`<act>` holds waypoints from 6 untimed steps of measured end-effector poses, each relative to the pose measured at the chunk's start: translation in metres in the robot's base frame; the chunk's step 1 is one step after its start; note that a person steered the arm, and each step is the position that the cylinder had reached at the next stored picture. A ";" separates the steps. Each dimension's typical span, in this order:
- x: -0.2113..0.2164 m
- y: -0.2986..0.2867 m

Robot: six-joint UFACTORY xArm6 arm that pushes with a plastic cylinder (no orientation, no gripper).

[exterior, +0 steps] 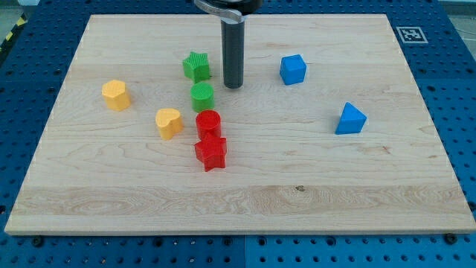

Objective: Push green circle close to the red circle

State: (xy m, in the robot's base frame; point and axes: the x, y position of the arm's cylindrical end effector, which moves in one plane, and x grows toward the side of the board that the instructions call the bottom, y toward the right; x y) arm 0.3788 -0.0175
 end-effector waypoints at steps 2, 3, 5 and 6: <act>0.001 -0.035; 0.006 -0.040; 0.024 -0.039; 0.024 -0.039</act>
